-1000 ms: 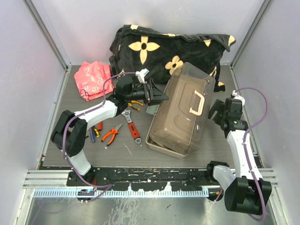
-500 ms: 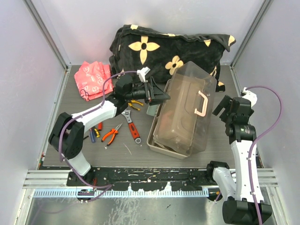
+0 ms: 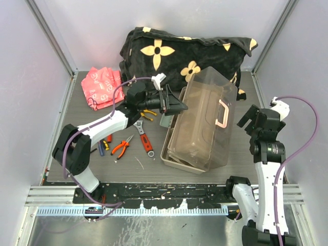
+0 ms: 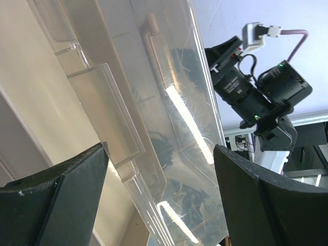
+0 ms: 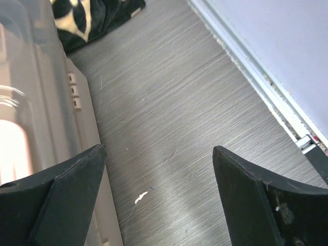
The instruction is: Pack the tool kit
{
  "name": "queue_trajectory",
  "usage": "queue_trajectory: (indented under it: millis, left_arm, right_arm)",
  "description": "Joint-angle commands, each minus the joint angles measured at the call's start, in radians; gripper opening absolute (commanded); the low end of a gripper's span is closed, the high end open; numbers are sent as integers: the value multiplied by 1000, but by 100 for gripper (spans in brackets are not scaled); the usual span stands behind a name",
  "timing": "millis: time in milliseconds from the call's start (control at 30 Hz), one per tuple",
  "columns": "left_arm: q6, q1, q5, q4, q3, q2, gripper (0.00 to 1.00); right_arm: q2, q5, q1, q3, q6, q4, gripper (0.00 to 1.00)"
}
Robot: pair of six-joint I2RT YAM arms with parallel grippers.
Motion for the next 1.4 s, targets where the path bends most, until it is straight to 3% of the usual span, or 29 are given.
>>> queue_trajectory:
  millis: [0,233,500,833,1100,1367]
  left_arm:
    - [-16,-32,32,82,70,-70,84]
    - [-13,-63,21,82,93,-53,83]
    - [-3,-96,15,67,126,-14,83]
    - [35,-134,4,24,199,26,82]
    - [33,-147,-12,30,219,63,82]
    - [31,-159,-14,40,235,69,82]
  right_arm:
    - [-61,85,1,113,-13,-8,90]
    - [-132,65,1,194,-29,-21,90]
    - [-142,-258,2,218,-82,-50,90]
    - [-160,-498,2,190,-84,-53,90]
    - [-184,-520,2,129,-93,-53,90]
    - [-125,-554,1,37,-46,87,90]
